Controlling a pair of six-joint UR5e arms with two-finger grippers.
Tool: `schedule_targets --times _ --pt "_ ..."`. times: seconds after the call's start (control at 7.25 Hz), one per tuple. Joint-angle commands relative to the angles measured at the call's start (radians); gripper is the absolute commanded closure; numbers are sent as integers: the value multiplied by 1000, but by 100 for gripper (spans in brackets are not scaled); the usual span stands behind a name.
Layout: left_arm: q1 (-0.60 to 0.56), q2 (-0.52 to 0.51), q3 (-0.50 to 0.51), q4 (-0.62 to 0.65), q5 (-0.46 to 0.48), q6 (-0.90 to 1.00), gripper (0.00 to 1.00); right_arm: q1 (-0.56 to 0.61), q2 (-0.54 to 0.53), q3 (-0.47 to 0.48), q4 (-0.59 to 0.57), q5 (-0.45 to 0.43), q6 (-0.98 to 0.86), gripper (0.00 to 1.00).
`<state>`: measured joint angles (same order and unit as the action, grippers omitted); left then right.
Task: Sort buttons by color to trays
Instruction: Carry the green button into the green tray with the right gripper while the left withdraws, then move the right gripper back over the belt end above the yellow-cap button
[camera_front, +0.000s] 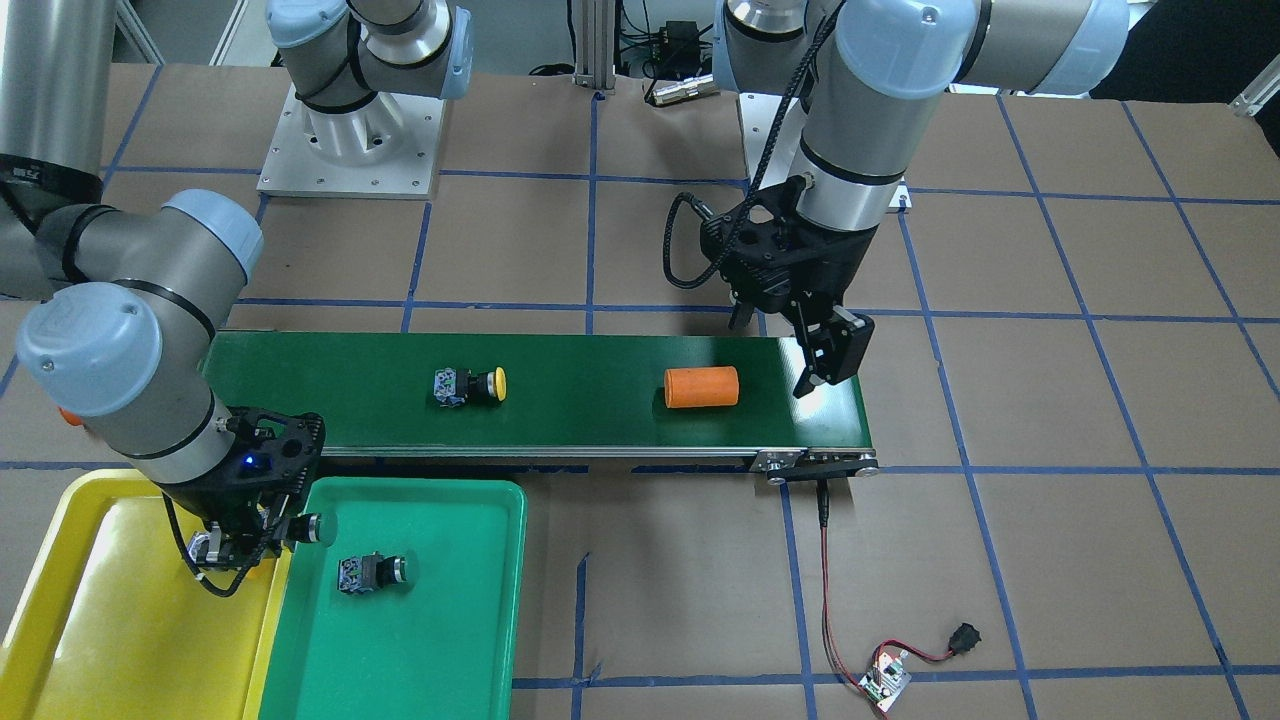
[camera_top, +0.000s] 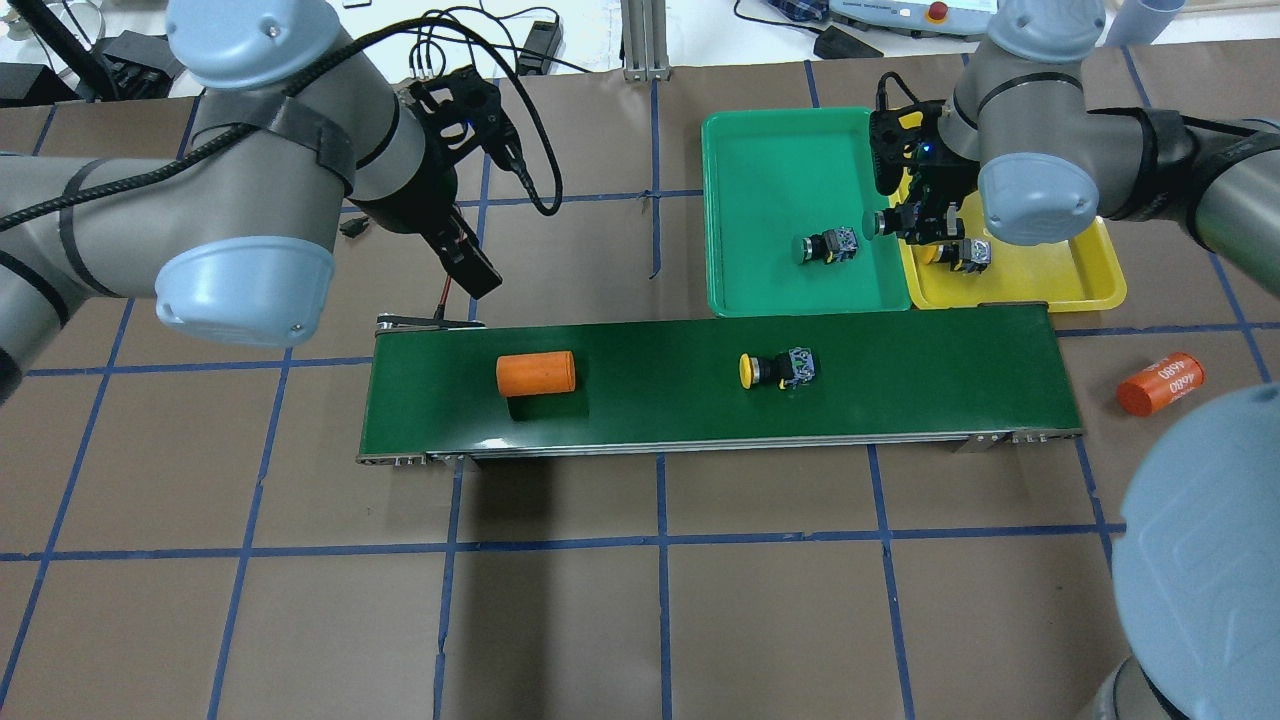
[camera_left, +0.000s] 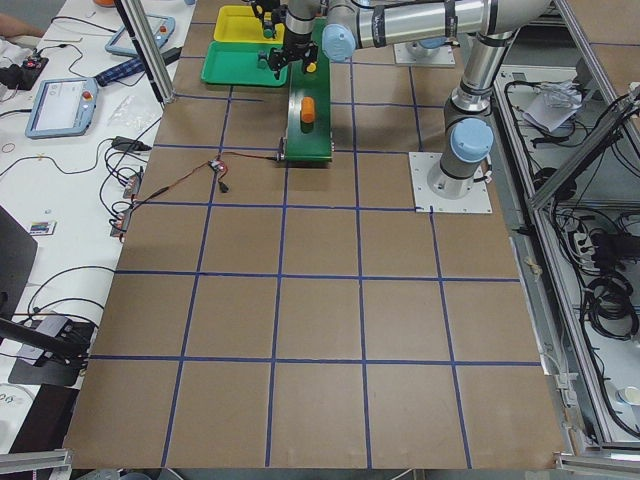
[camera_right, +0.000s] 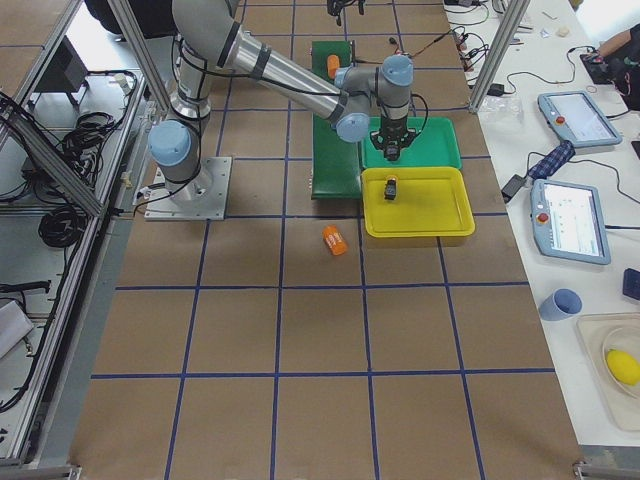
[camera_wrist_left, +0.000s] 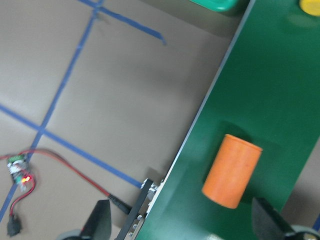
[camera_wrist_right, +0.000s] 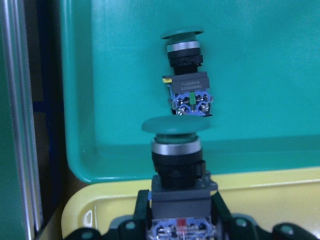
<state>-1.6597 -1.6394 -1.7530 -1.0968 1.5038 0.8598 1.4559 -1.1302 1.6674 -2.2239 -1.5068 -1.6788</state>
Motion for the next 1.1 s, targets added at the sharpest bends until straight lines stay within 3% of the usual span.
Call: schedule_targets --times 0.0,0.14,0.28,0.55,0.69,0.83,0.97 --pt "46 1 10 -4 -16 -240 0 12 35 -3 3 77 -2 8" --pt "67 3 15 -6 -17 -284 0 12 30 -2 6 76 -1 0" --pt "124 -2 35 -27 -16 -312 0 11 14 -3 59 73 -1 0" --pt "149 7 94 -144 -60 -543 0 -2 -96 6 181 54 -10 0" --pt "149 24 133 -223 -59 -594 0 -6 -158 11 255 -14 -48 0" --pt "149 35 171 -312 -53 -664 0 -12 -227 59 323 -39 -56 0" --pt "147 39 205 -399 -53 -709 0 -35 -293 171 296 -38 -59 0"
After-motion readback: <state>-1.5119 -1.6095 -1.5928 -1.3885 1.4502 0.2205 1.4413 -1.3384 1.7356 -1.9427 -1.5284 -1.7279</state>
